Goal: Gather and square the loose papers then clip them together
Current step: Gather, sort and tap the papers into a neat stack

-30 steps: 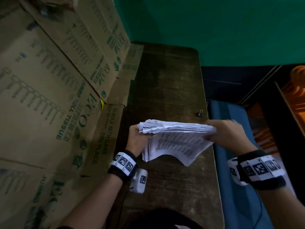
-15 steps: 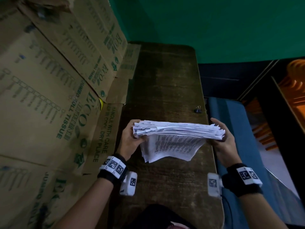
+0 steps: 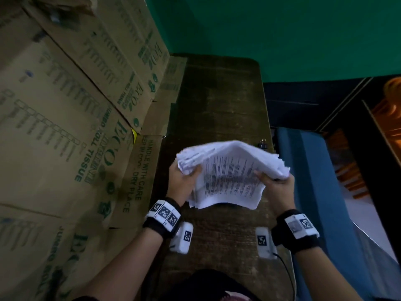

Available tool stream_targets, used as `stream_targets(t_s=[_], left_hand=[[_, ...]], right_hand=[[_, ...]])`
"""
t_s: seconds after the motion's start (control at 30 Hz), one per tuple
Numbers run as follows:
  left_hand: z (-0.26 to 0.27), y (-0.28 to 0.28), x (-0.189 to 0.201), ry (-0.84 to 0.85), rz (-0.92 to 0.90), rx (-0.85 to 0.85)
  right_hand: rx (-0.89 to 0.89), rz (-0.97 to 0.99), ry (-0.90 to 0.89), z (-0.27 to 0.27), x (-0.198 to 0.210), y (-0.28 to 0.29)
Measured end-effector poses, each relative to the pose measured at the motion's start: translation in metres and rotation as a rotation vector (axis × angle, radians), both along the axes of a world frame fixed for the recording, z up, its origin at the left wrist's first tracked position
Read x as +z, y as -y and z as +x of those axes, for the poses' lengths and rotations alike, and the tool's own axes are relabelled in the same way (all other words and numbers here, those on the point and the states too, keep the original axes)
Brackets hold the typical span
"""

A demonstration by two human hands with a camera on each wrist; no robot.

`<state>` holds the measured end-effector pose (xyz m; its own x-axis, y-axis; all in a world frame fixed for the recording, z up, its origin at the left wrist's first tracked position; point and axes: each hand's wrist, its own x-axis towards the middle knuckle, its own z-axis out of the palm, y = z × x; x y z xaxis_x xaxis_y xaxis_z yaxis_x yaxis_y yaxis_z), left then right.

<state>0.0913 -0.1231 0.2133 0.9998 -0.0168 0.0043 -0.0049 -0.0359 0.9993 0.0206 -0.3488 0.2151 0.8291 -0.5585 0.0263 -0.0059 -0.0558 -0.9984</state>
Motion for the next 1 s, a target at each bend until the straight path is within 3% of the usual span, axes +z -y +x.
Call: stream_targets(t_s=[0.1,0.17,0.3,0.43,0.57,0.67,0.77,1.0], left_hand=[[-0.002,0.000,0.012,0.116,-0.023,0.037],[-0.004,-0.003,0.002,0.118,-0.002,0.017],[-0.008,-0.009,-0.039,-0.041,0.053,-0.093],[-0.002,-0.008,-0.051,-0.064,0.139,-0.135],[0.014,-0.011,-0.045,-0.128,0.107,-0.160],[0.019,-0.028,-0.058,-0.233,0.069,-0.189],[0.006,-0.036,-0.083,-0.413,-0.095,-0.153],[-0.013,-0.037,-0.128,-0.573,-0.049,-0.092]], right_hand=[[-0.029,-0.019,0.106,-0.002,0.000,-0.006],[0.014,-0.070,0.064,-0.008,-0.011,-0.008],[0.208,-0.089,-0.152,-0.015,-0.049,-0.007],[0.168,-0.047,-0.229,-0.003,-0.061,-0.004],[0.097,-0.019,-0.198,0.016,-0.053,0.006],[0.110,0.111,-0.182,0.018,-0.059,0.024],[0.171,0.202,-0.273,0.014,-0.076,0.029],[0.166,0.281,-0.552,0.011,-0.130,0.019]])
